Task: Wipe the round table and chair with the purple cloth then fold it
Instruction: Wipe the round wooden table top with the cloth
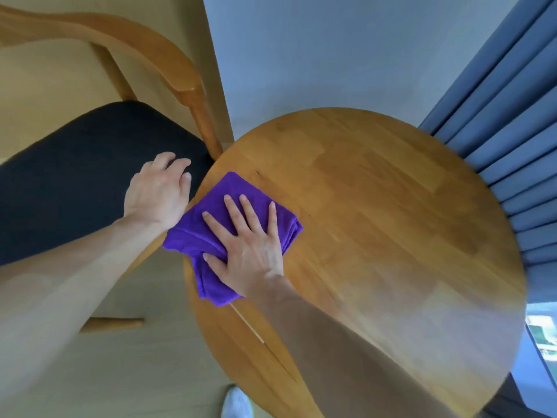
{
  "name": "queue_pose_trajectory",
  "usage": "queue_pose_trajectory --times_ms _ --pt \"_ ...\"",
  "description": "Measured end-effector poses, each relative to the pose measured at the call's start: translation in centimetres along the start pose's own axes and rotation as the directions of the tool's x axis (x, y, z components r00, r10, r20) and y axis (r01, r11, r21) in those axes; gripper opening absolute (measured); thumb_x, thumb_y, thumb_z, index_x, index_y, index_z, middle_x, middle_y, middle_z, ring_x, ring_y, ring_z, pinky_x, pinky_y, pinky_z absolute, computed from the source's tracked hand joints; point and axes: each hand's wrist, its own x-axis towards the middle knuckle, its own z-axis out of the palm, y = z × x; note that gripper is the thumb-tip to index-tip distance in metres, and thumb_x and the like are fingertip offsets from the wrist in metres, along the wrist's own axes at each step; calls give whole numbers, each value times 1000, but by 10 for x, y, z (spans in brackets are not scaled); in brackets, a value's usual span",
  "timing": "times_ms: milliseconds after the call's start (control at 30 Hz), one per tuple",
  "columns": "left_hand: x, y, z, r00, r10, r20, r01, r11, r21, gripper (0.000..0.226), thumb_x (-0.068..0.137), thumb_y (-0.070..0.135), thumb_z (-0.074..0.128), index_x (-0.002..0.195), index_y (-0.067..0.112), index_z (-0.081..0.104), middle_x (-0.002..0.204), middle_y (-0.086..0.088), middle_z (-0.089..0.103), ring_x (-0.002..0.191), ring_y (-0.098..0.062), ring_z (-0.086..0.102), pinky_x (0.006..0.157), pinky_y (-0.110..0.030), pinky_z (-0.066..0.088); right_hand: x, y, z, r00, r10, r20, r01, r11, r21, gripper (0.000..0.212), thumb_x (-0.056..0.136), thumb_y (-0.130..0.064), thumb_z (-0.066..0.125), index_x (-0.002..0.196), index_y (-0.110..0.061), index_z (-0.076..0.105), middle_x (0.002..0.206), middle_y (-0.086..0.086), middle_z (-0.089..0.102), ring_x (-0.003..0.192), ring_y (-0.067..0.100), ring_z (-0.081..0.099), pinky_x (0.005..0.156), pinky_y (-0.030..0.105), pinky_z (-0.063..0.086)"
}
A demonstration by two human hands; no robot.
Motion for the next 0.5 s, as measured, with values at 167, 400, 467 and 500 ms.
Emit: queue_pose_trajectory --times_ms 167,400,467,500 --pt "17 58 10 996 82 41 -82 997 -5 39 105 24 40 139 10 54 146 -16 46 121 -44 50 94 -57 46 -6 100 -22 984 178 17 -177 984 -35 68 91 -68 31 153 -46 15 167 0 6 153 25 1 117 63 -3" --pt "21 152 37 978 151 145 -146 988 -49 45 106 33 33 148 21 43 160 -9 32 140 -37 38 107 -53 41 -69 279 -65 862 507 16 -505 860 -79 70 91 -74 21 153 -49 4 167 -3 -2 153 21 -7 120 60 -1" --pt "18 177 46 966 203 163 -194 978 -70 46 106 35 34 149 23 41 161 -8 31 140 -37 38 108 -54 40 -96 307 -71 821 572 1 -570 818 -79 70 90 -75 20 153 -49 5 167 -3 -1 153 20 -6 120 60 1" --pt "15 189 50 957 233 171 -225 972 -64 46 105 36 34 150 24 40 161 -7 31 140 -36 38 108 -54 40 -109 314 -72 806 592 -11 -591 803 -77 70 89 -75 19 153 -49 6 167 -3 -1 153 20 -5 120 60 1"
